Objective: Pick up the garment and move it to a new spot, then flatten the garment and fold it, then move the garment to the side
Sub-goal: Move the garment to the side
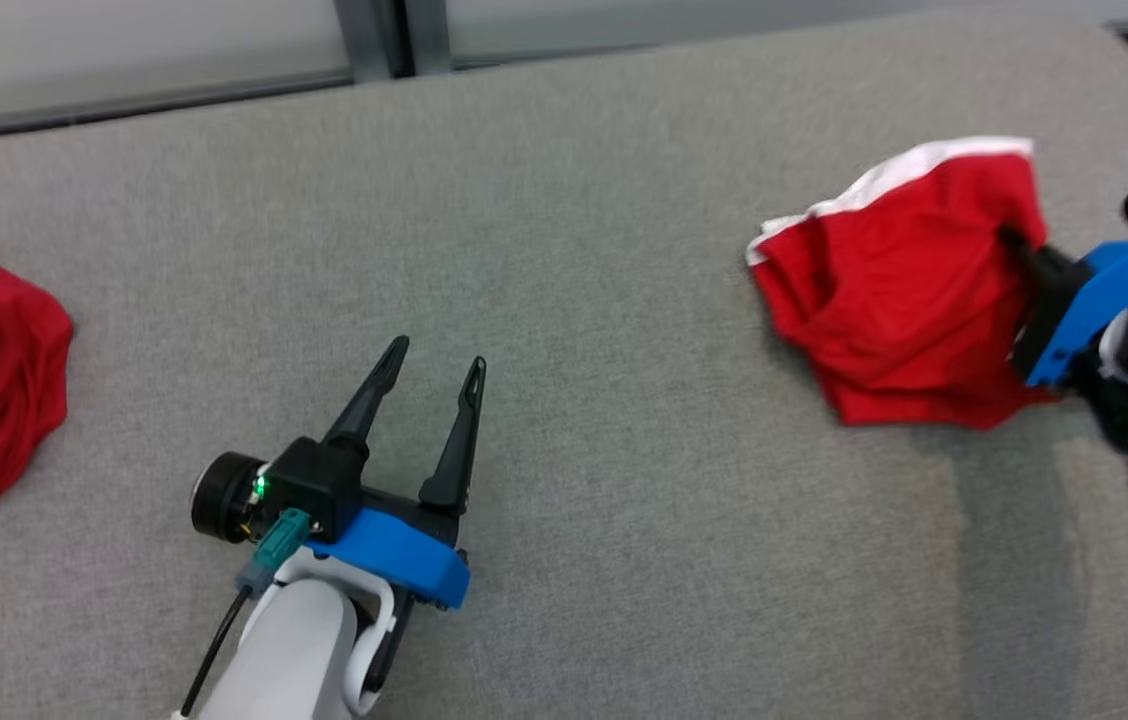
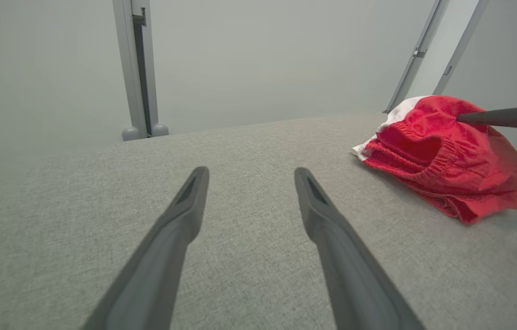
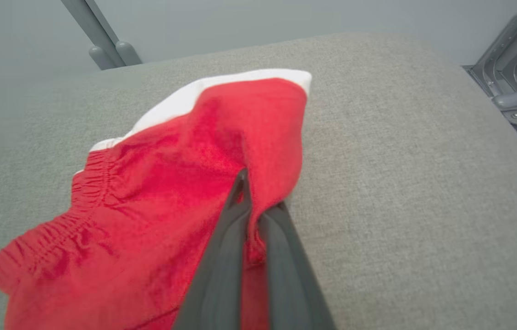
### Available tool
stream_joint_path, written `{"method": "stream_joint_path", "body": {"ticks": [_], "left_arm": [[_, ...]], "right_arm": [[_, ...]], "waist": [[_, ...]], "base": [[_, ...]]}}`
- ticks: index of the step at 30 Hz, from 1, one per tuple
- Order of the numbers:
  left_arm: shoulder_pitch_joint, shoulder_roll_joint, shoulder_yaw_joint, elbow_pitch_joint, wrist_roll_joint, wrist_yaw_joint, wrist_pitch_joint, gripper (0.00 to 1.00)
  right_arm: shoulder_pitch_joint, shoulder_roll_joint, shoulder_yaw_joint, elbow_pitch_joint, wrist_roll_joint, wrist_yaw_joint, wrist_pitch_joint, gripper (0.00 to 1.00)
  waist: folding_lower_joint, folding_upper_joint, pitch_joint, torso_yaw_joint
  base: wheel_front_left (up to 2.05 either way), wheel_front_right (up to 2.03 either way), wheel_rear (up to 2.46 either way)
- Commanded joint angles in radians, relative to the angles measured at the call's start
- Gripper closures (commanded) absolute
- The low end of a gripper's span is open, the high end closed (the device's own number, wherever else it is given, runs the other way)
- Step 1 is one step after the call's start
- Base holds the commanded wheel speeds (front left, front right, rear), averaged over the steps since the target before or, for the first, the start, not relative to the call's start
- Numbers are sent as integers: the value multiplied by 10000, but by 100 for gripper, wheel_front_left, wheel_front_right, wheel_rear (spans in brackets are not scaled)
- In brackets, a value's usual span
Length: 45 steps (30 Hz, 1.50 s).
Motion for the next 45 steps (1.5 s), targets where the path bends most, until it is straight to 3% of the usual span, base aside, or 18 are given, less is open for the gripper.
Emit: {"method": "stream_joint_path", "body": {"ticks": [1,12,20,21,22,32,37,45], "left_arm": [[-267,75,-15,-10,78,-11,-27,0],[-876,63,-8,-87,189,-11,-27,0],[-919,7,50,6,122,-12,-27,0],[-910,0,67,5,105,-12,-27,0],[-890,-12,81,11,99,-12,-25,0],[-108,-122,573,6,-25,-11,-25,0],[525,-155,1053,-107,-79,29,-25,0],[1577,17,1948,-285,-60,78,-27,0]], "right_arm": [[-430,-233,12,178,-85,1,-105,100],[-2340,-865,-181,2080,-552,-2,-987,100],[-2687,-488,-454,3113,-1069,-1,-1326,100],[-2663,-490,-511,3143,-1126,-1,-1386,53],[-2612,-479,-558,3166,-1195,-1,-1436,0],[-1828,-591,-911,3193,-2376,-1,-2257,0],[-1441,-79,-1074,3155,-2722,1,-2784,0],[504,402,-1320,822,-2688,1,-2994,0]], "waist": [[-2,-2,557,413],[-2,-2,1613,639],[-2,-2,1457,647],[-2,-2,1411,654],[-2,-2,1341,664],[-2,-2,-104,869],[-2,-2,-1064,1109],[-2,-2,-2585,1622]], "base": [[0,0,0],[0,0,0],[0,0,0],[0,0,0],[0,0,0],[0,0,0],[0,0,0],[0,0,0]]}}
